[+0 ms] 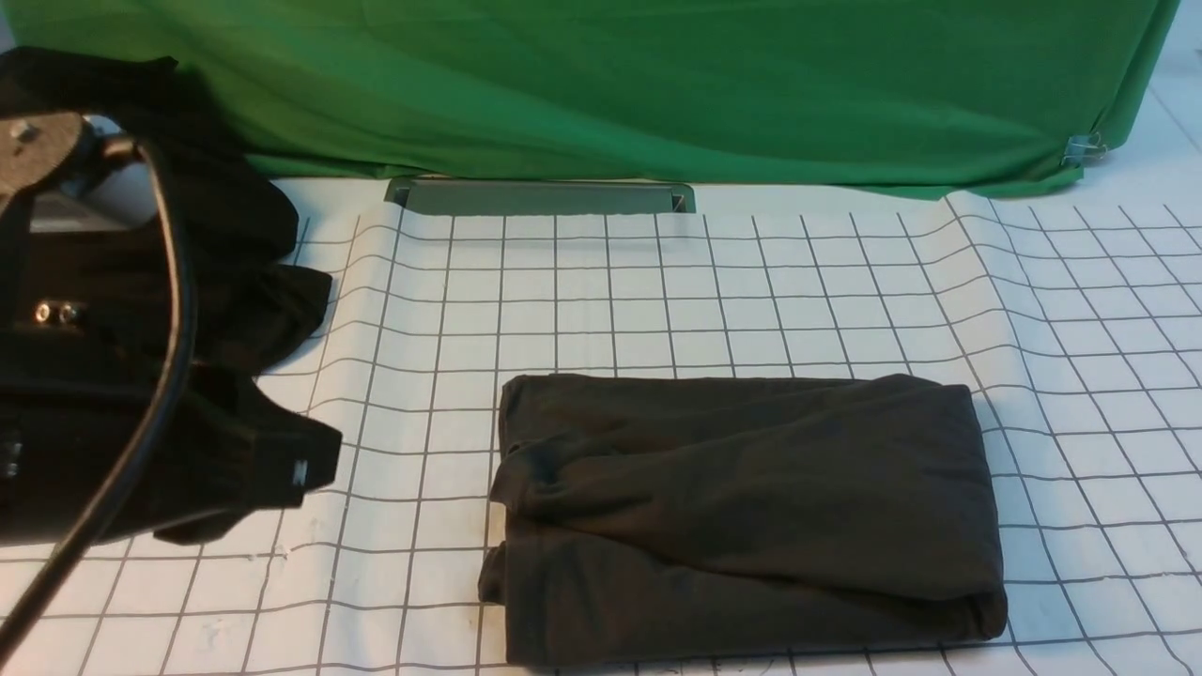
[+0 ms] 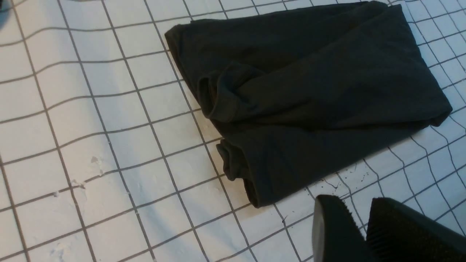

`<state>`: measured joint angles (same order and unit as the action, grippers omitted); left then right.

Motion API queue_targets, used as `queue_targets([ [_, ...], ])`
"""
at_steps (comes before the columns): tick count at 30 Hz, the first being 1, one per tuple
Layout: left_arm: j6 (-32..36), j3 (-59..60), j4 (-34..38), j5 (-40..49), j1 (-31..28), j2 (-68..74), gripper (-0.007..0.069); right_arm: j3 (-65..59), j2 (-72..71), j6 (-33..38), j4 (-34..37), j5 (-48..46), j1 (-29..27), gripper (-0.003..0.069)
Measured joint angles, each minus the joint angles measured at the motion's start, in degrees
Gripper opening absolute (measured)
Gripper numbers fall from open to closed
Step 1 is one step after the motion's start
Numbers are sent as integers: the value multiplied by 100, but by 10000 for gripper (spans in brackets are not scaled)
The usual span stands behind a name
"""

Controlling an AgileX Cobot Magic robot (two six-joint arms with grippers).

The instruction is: Fold a long-sleeved shirt over a white checkered tablecloth.

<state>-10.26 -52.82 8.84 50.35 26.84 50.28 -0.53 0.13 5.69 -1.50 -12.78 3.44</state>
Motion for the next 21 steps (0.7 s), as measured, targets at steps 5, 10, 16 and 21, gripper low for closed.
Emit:
queue_targets([
  [5, 0, -275, -146, 663, 0, -168, 159, 0, 0, 0, -24, 0, -191, 209],
  [10, -122, -453, -448, 1459, 0, -775, 116, 0, 0, 0, -30, 0, -250, 213],
  [16, -194, 10, -555, 1540, 0, -1823, 1, 0, 0, 0, -30, 0, -250, 235],
  [21, -194, 991, -965, -124, 0, -2558, -1, 0, 0, 0, -30, 0, -250, 239],
])
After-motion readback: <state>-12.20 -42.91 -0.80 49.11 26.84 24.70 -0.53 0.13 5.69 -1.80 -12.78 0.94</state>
